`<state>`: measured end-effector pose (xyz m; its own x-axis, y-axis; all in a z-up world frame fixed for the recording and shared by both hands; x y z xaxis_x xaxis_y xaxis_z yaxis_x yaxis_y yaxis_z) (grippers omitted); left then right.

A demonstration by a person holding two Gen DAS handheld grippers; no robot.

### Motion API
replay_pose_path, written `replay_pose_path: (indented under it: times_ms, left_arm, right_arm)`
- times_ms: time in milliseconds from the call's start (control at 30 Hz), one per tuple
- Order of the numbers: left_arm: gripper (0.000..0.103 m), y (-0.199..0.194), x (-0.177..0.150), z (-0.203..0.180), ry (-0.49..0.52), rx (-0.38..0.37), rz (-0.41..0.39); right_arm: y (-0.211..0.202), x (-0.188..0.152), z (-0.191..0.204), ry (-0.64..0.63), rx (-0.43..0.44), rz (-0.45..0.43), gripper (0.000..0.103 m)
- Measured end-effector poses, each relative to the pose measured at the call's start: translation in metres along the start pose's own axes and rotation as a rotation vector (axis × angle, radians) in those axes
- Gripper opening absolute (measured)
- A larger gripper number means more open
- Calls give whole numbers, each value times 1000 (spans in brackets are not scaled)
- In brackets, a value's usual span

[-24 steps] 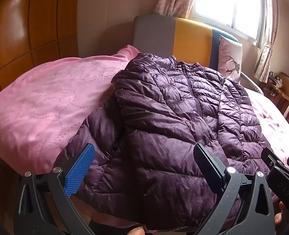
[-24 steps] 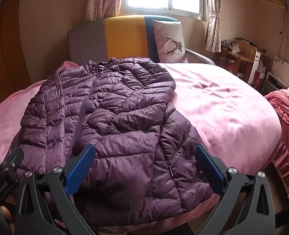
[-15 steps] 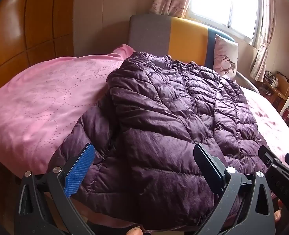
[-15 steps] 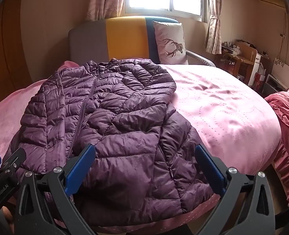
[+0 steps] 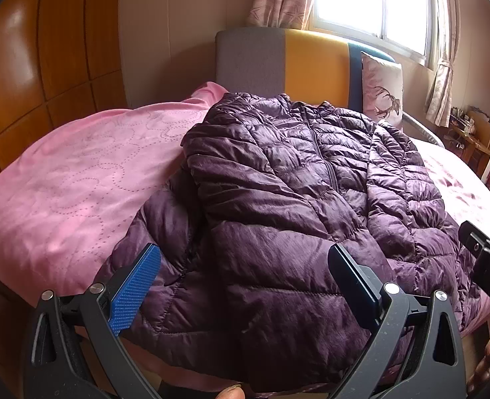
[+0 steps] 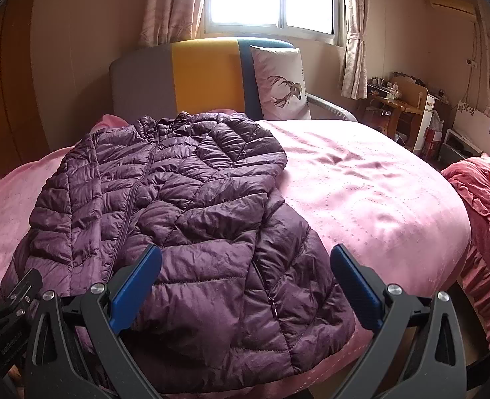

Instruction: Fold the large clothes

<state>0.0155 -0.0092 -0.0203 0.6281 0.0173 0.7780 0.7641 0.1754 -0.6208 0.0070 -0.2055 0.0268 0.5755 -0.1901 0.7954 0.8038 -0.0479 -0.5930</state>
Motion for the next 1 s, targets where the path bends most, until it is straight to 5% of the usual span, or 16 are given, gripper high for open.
replay_pose_path:
  times_ms: [1000]
  left_arm:
    - [100,-1,-6,-18,65,-59,14]
  right_arm:
    - [1,3,-9,9,-12,-7,101]
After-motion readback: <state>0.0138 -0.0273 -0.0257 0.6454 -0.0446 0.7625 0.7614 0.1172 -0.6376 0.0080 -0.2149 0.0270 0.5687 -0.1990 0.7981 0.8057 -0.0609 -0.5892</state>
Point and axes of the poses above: each gripper's, at about its wrist camera, not at the fingertips, and y roughly the way its jaws point, z to its left, x to its top, the point moved 2 cm from there along y, roughly the way its jaws point, and after that the axes turned 10 degrees about x, right-handed, at the moved point
